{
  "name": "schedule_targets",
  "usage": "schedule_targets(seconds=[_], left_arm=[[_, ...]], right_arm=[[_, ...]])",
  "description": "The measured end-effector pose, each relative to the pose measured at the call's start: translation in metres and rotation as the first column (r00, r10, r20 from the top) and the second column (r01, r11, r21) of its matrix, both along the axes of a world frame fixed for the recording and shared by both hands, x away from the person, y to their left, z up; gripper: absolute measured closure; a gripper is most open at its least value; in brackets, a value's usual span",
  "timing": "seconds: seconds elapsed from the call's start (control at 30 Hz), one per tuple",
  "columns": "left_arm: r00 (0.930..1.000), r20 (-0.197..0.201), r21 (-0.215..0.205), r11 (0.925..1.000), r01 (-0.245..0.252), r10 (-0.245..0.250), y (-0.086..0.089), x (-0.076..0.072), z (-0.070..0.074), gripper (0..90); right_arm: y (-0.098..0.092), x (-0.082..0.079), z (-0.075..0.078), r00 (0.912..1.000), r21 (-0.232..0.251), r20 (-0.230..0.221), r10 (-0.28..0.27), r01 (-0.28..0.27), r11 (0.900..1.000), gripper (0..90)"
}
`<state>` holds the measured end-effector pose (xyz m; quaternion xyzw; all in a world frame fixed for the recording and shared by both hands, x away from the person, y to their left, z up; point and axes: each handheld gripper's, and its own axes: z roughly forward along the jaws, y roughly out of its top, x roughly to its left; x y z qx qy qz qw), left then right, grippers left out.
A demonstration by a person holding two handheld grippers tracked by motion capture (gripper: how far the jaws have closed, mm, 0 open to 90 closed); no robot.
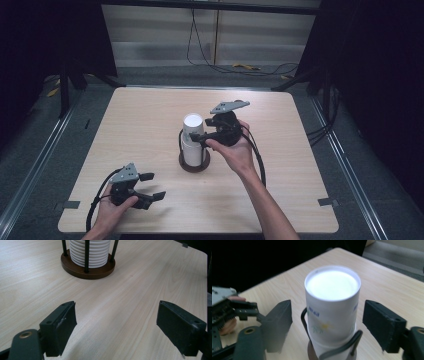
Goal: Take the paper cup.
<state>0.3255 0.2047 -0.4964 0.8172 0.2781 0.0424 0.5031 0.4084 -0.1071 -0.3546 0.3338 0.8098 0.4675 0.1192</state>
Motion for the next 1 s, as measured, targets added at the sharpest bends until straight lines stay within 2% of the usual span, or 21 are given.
schedule_targets(seconds=[0.03,0.4,0.53,0.67,0.73,1.0], left_arm=[[1.0000,0.001,-0.003,1.0000,0.002,-0.002,0.000,0.000,0.000,16.0],[1.0000,-0.004,0.003,1.0000,0.006,-0.006,0.000,0.000,-0.001,16.0],[1.0000,-0.007,0.003,1.0000,0.004,-0.004,0.000,0.001,-0.001,16.0],[1.0000,-0.007,0.004,1.0000,0.004,-0.004,0.000,0.001,-0.001,16.0],[1.0000,-0.006,0.004,1.0000,0.006,-0.006,0.000,0.001,-0.001,16.0],[1.0000,-0.007,0.000,1.0000,0.005,-0.005,0.000,0.001,-0.002,16.0]], right_arm=[[0.002,0.004,0.001,0.9997,-0.020,-0.022,0.011,-0.012,1.000,21.8],[0.009,0.016,-0.004,0.9996,-0.015,-0.029,0.008,-0.008,1.000,21.7],[0.012,0.021,-0.008,0.9993,-0.019,-0.037,0.010,-0.010,1.000,23.4],[0.015,0.024,-0.009,0.9995,0.018,-0.030,0.011,-0.010,1.000,27.2],[0.018,0.025,-0.010,0.9996,-0.004,-0.027,0.007,-0.007,1.000,27.7],[0.020,0.027,-0.012,0.9997,0.001,-0.025,0.000,0.000,1.000,31.0]])
